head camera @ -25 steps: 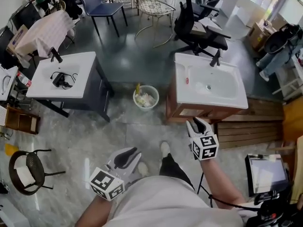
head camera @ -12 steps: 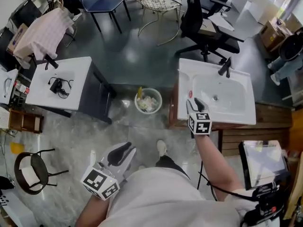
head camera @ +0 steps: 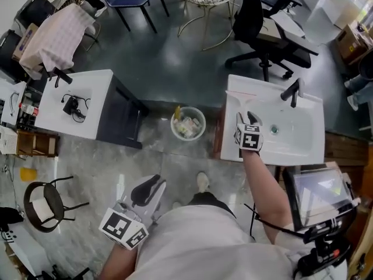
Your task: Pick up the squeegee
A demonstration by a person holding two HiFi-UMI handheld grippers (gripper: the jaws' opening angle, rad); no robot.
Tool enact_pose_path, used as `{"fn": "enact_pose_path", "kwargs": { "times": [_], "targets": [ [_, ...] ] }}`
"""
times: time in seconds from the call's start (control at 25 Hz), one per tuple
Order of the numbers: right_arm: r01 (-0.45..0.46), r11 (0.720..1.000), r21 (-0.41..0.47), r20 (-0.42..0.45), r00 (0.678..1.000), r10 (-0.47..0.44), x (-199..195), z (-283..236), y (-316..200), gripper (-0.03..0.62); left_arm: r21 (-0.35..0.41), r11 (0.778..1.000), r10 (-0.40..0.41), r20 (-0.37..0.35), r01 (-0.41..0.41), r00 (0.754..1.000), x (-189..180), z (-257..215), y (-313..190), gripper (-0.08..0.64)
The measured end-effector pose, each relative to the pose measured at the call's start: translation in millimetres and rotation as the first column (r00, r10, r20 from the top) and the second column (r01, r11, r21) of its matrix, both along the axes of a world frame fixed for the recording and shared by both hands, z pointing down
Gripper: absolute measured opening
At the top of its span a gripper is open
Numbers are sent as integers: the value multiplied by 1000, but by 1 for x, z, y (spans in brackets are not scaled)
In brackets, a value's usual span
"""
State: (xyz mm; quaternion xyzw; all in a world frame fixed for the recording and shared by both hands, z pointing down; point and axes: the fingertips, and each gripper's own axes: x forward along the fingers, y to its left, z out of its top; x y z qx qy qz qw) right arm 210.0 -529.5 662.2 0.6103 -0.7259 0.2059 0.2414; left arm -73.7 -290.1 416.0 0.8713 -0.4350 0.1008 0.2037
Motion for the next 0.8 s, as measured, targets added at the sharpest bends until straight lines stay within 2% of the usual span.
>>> {"fn": "enact_pose_path", "kwargs": {
  "times": [0.36,0.48,0.64,0.8],
  "targets": [
    [-17,999,-36,0,1000,17,5,32,-46,152,-17,997,-79,31,80,996,-3,2,-21,81],
    [-40,998,-46,-9,999,40,7,37,-49,150,-22,994,-103,34,104,994,-8,2,-23,81],
    [-92,995,-40,-14,996,92,14,37,-49,113,-22,993,-116,37,116,993,-14,2,-22,81],
    [-96,995,-34,-7,995,96,20,38,-48,101,-19,993,-115,39,116,993,-18,2,-20,81]
  ]
}}
